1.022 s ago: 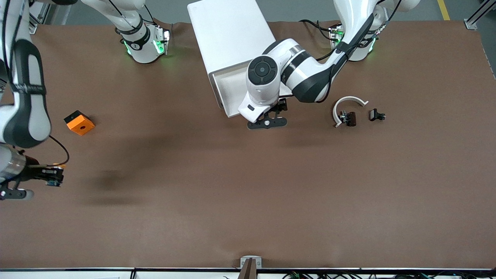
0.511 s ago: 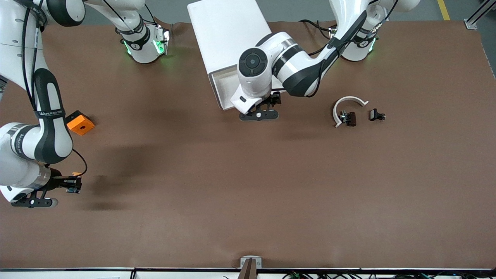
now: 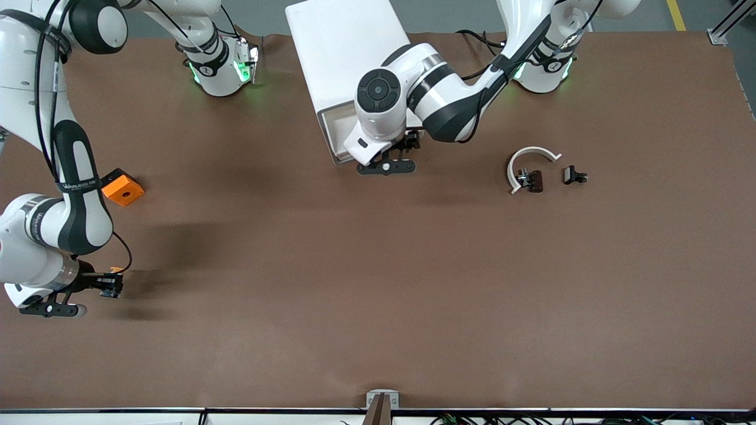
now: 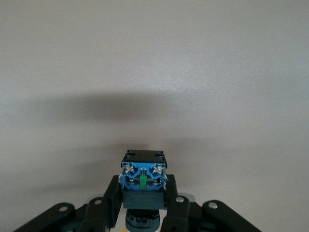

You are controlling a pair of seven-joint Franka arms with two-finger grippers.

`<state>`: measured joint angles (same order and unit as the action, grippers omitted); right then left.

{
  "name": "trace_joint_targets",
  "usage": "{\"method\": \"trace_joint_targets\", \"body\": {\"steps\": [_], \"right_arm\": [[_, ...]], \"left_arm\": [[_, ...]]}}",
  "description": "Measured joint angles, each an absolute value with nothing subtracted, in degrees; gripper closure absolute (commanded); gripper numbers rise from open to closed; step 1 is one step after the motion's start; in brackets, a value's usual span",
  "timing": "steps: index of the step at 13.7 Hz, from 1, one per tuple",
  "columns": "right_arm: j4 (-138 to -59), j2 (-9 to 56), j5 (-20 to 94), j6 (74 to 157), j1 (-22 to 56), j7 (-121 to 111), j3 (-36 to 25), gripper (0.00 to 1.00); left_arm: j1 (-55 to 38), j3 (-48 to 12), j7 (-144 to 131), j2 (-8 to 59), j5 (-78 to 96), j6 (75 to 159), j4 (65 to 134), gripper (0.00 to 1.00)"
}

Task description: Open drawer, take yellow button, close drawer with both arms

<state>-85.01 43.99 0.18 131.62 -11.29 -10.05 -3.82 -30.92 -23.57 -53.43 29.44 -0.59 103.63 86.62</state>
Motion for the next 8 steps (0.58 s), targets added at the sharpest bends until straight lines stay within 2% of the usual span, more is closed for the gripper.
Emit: {"method": "trace_joint_targets", "body": {"steps": [3,4,5,8], "right_arm": [[-85.0,44.5,0.2,132.1,-11.3,-10.0,-3.7,1.0],[-85.0,44.5,0.3,132.1,-11.3,-10.0,-3.6,0.77],[-85.0,44.5,0.3,132.1,-11.3,-10.0,-3.6,0.01],[-84.9,44.5,0.3,132.1,-11.3,-10.1,-3.5,0.0]], "left_arm": [[-31.9,-23.6,-53.4,29.4,0.2,103.6,86.7,0.0],[-32.2,-23.6,-53.4,29.4,0.3,103.6,86.8,0.0],[-32.6,-23.6,-53.4,29.4,0.3,103.6,86.9,0.0],[-33.8,-23.6,-53.4,29.4,1.5,103.5,87.0,0.0]]}}
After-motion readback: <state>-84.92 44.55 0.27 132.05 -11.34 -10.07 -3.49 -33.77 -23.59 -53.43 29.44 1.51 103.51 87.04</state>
